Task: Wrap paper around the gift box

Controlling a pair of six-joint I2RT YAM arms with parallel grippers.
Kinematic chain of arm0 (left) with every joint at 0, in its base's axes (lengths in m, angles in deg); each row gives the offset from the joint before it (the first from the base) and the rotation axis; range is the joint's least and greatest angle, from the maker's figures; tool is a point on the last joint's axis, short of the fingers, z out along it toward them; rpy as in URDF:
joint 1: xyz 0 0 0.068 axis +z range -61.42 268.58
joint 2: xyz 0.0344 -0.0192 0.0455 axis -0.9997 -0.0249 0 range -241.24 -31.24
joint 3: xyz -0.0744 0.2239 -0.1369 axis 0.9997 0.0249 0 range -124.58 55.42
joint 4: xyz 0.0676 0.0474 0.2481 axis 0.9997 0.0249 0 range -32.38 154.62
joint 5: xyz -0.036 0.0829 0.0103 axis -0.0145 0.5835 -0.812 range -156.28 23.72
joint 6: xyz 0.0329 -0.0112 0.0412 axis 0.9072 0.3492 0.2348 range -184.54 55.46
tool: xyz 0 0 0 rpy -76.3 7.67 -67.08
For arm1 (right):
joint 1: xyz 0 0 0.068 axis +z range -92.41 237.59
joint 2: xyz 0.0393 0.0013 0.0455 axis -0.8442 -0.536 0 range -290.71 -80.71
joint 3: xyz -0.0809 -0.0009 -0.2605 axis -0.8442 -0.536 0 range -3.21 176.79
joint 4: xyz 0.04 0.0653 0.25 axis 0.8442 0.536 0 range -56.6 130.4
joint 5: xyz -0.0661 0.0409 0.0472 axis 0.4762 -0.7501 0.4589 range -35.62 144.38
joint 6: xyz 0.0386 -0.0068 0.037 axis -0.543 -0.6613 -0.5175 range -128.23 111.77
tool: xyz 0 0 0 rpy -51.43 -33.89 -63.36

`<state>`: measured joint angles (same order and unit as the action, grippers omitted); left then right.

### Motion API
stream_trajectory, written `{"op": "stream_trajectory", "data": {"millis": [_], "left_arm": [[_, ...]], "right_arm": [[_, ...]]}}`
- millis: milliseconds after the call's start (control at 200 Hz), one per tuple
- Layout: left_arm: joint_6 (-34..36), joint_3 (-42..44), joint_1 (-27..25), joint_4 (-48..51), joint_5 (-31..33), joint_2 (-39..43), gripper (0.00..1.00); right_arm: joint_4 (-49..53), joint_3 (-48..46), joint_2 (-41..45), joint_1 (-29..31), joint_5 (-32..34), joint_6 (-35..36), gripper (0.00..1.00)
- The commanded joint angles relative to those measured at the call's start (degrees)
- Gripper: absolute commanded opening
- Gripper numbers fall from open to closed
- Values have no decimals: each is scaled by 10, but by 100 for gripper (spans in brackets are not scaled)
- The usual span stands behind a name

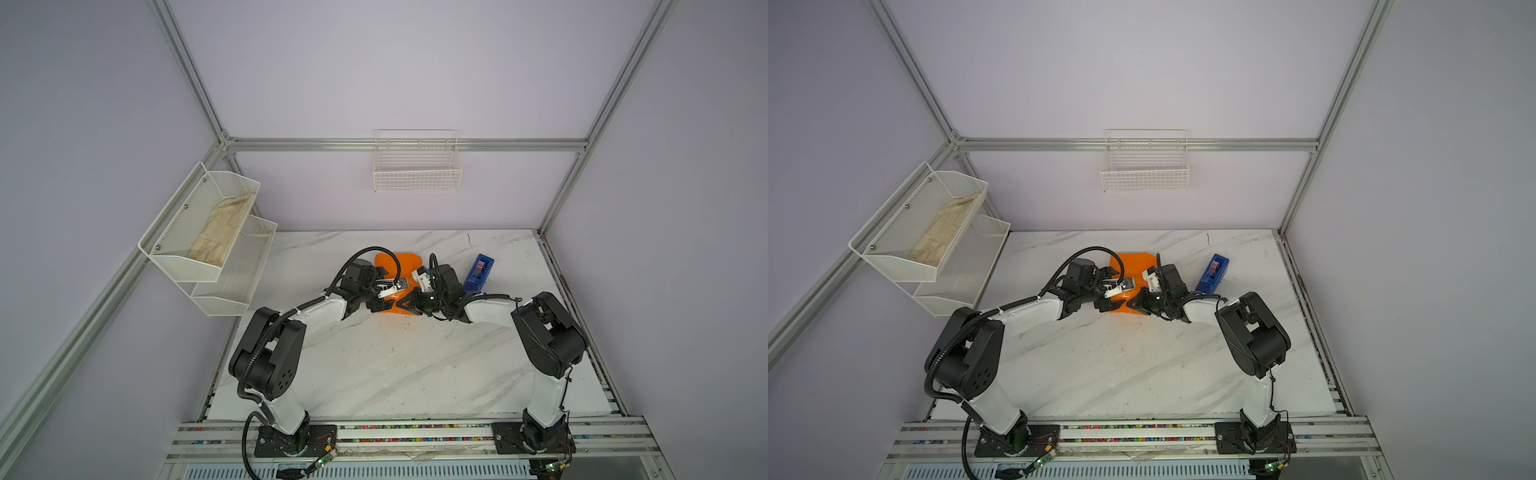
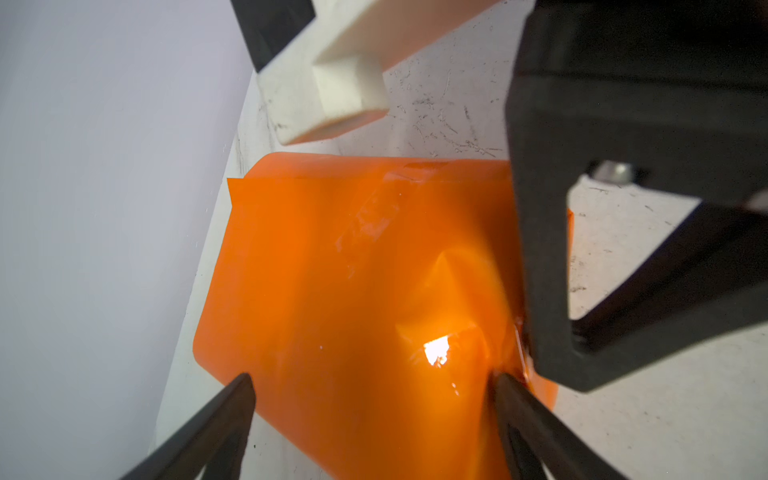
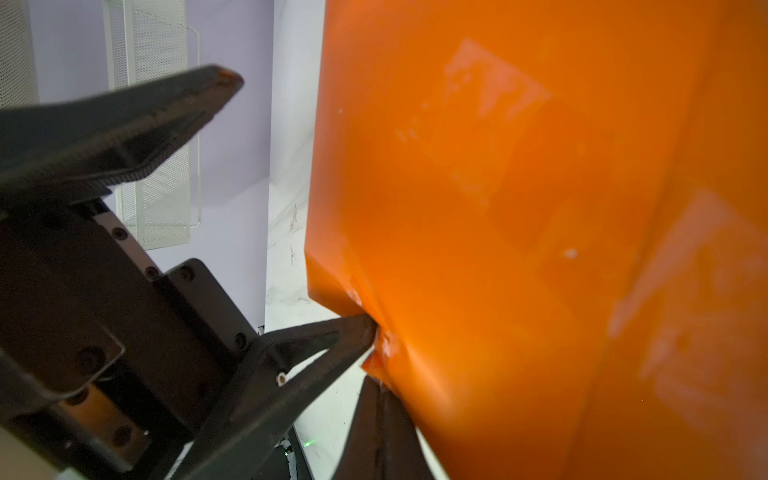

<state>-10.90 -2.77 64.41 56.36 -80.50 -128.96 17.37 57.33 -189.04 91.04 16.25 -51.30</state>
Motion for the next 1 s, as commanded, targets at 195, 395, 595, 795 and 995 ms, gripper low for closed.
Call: {"op": "stream_trajectory", "data": {"millis": [195,395,595,795,995], "left_arm": [[7,53,6,11,-35,59,86],[14,50,5,12,-60,37,87],[4,22,5,10,-55,2,88],[0,10,5,3,-36,-16,86],[-25,6,5,-14,-26,-21,75]], "right_arm": [[-4,18,-9,3,10,-4,0],[-4,18,-9,3,10,-4,0],[-6,19,-10,3,8,-6,0],[-7,15,-9,3,7,-5,0],[-10,5,-10,3,9,-8,0]]}}
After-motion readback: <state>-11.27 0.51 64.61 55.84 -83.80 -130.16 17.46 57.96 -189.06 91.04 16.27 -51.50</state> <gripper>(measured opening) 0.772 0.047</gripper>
